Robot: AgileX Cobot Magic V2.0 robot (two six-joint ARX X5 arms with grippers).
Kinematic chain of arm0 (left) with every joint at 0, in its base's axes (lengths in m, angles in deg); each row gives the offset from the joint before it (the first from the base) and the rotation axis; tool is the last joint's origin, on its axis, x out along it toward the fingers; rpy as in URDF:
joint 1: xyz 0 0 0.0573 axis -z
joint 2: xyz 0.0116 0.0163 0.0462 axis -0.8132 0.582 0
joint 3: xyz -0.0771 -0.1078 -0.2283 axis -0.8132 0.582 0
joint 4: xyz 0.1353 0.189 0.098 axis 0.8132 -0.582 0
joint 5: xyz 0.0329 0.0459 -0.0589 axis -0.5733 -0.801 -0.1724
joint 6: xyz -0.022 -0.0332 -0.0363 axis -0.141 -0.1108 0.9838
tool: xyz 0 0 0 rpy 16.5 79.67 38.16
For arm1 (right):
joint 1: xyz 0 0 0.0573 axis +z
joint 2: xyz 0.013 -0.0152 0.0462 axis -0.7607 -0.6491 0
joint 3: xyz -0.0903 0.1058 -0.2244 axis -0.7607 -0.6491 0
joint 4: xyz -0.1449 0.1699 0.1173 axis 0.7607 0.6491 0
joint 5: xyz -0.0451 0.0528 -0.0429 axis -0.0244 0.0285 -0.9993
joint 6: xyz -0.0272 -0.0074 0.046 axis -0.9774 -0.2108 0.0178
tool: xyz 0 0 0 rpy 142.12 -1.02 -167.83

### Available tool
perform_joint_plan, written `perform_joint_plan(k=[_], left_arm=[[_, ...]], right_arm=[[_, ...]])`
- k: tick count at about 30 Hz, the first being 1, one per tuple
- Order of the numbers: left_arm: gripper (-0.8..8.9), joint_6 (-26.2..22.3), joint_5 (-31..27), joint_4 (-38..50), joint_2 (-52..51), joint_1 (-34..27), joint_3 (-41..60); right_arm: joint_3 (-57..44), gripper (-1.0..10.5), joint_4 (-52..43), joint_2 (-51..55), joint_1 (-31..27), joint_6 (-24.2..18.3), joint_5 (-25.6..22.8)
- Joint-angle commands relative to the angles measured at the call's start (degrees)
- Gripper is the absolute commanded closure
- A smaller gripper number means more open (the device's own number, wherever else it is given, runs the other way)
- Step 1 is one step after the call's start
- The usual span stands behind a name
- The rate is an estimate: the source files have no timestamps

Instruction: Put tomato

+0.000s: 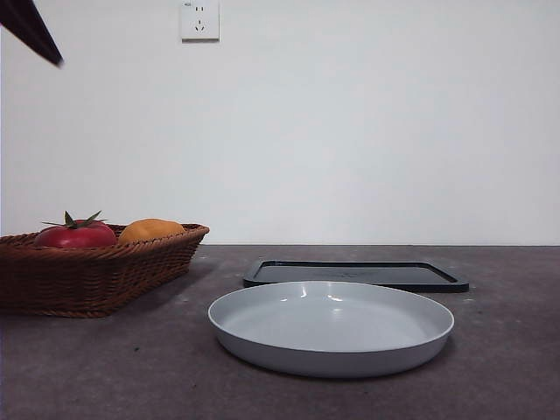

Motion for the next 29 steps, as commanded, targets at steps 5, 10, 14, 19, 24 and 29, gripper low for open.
perform_joint_plan(k=[5,10,14,19,24,29], left_arm=[[3.68,-6.5,-4.9,8.3,11.3,0.3,-1.0],[3.68,-9.7,-7.5,12.9,17.7,1.0,-1.0],[3.68,-11.1,-7.5,15.8,21.7,1.5,-1.0],[3.67,-12.7,-7.7,17.7,25.6,2.1,-1.0],[3.66,-13.0,-8.4,19.7,28.7,2.1,-1.0],[3.66,-13.0,-8.4,20.3,31.1,2.1,-1.0]], right_arm=[[1.0,4.9,-0.6,-0.3,0.2,-0.5,-0.1],[1.0,4.9,-0.6,-0.3,0.2,-0.5,-0.1],[1.0,4.9,-0.6,-0.3,0.2,-0.5,-0.1],[1.0,4.9,-0.6,-0.3,0.2,-0.5,-0.1],[1.0,4.9,-0.6,-0.3,0.2,-0.5,0.0],[1.0,4.9,-0.6,-0.3,0.2,-0.5,0.3]])
